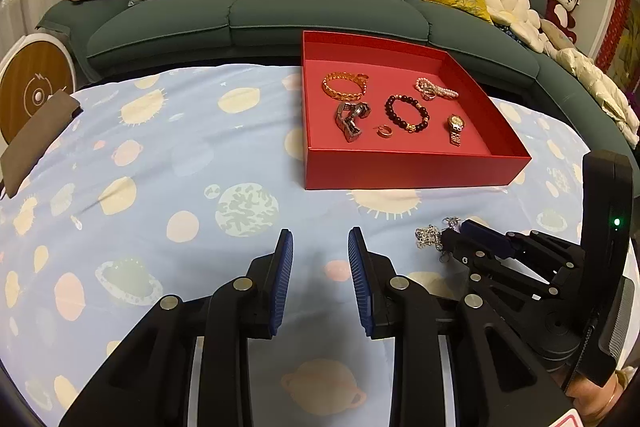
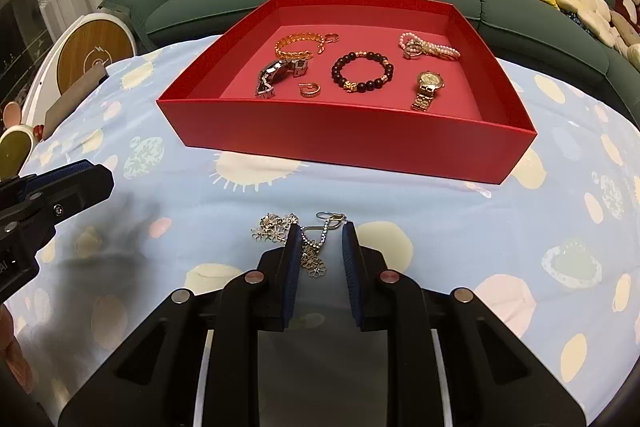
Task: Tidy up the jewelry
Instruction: 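Lower the right tool onto a silver chain necklace and close it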
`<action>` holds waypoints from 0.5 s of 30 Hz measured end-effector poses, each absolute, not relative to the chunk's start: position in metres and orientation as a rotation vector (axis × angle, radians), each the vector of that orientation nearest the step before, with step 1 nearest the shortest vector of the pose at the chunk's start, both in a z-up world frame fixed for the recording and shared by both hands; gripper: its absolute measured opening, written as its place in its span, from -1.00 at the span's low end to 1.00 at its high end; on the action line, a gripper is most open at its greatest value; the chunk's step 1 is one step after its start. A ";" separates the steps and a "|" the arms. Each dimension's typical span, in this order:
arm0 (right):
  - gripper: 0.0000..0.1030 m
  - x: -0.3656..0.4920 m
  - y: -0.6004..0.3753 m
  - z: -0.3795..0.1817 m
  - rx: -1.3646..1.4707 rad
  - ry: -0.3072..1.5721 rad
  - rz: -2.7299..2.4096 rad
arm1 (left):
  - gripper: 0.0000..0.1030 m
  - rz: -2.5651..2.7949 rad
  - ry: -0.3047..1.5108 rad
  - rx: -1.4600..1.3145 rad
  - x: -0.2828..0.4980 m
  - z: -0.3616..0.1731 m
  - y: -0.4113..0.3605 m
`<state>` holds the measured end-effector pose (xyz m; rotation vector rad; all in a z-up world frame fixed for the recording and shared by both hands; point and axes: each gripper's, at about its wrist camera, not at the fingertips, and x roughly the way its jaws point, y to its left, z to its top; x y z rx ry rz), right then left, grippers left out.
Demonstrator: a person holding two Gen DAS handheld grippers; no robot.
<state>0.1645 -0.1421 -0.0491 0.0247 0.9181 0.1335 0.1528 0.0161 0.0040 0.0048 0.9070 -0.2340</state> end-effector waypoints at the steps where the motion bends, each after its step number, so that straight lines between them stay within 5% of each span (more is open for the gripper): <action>1: -0.61 0.165 -0.143 -0.049 0.024 0.920 0.134 | -0.48 -0.233 0.907 0.006 0.153 0.004 0.016; 15: -0.92 0.153 -0.164 -0.029 0.096 0.905 0.125 | -0.48 -0.294 0.942 -0.032 0.159 -0.005 0.002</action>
